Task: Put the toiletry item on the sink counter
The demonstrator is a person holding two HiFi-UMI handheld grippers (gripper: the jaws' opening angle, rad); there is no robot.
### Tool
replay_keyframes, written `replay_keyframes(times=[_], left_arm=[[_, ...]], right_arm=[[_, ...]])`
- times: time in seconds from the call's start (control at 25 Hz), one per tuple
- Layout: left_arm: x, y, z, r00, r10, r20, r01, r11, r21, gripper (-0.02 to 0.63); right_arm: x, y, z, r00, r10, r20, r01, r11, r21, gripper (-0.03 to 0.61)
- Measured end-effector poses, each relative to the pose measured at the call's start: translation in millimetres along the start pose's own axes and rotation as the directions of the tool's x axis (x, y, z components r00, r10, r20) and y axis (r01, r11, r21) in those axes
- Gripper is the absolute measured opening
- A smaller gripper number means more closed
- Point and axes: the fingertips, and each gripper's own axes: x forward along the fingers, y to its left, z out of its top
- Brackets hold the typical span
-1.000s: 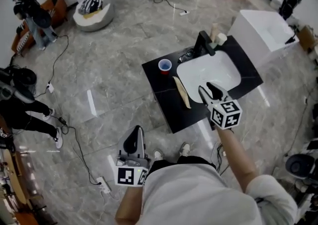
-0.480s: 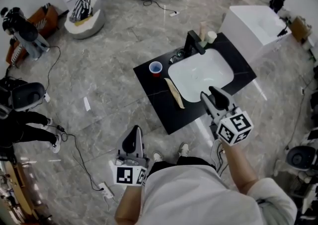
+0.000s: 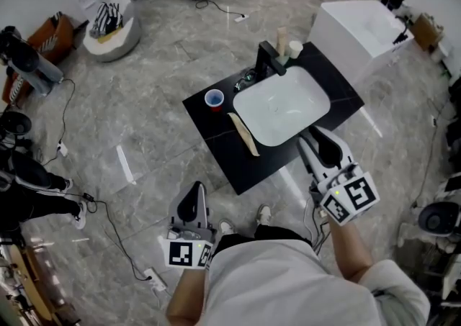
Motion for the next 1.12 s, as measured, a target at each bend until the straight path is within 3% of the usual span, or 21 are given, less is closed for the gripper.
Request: replay_keyframes(times=[0.72,1.12], left_arm=[[16.8,-23.2,6.7,0.999,-0.031,0.016,0.03,0.999,0.013,0.003],[15.2,-20.7,16.8,1.0,-0.012,0.025,0.011,0.999,0.037,0.003]], right_arm=[[-45.7,-12.5,16.1,0.998,-0.036,0.053,0.037,0.999,-0.016,0.063],[-50.2,10.1,16.1,0.996,0.023,0.088,-0.023,1.0,-0.001,0.063]])
